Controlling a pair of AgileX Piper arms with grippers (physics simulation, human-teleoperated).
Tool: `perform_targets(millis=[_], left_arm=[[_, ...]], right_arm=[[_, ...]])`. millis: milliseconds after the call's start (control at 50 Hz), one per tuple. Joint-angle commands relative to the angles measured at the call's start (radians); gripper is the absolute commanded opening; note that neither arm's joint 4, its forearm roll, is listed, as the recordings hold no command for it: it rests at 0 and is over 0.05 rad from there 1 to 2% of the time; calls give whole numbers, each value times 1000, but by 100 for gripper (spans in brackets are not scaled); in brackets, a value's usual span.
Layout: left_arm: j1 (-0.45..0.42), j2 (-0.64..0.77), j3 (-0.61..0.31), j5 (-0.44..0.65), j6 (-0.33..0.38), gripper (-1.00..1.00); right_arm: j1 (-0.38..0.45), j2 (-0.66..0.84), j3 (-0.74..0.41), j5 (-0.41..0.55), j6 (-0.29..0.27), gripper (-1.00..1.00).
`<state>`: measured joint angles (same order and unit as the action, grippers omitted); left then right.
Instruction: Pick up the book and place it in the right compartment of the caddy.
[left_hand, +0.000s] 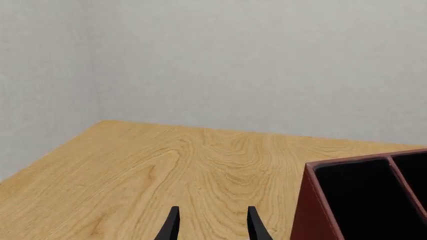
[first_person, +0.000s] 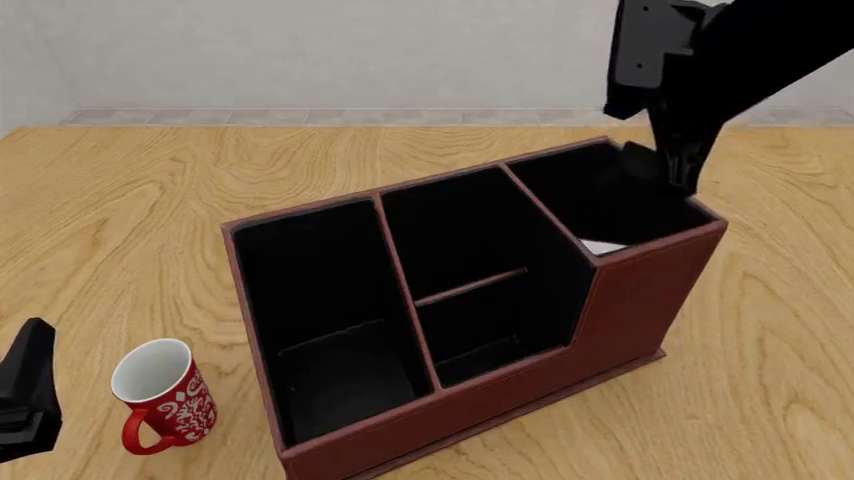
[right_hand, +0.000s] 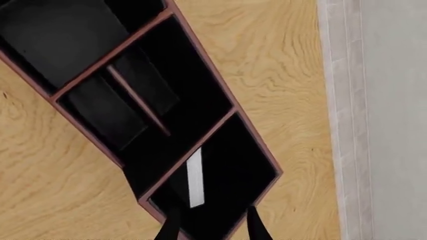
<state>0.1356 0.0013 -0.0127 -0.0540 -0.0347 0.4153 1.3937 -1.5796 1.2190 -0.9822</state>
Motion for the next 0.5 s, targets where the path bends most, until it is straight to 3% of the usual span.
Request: perform_targets(millis=[20,500], left_arm=[[-12,0,-1,6,3,100],[-12,0,-1,6,3,100]], right_arm=[[-26,-70,8,1,212,100],[-14,-197,24,1,216,100]])
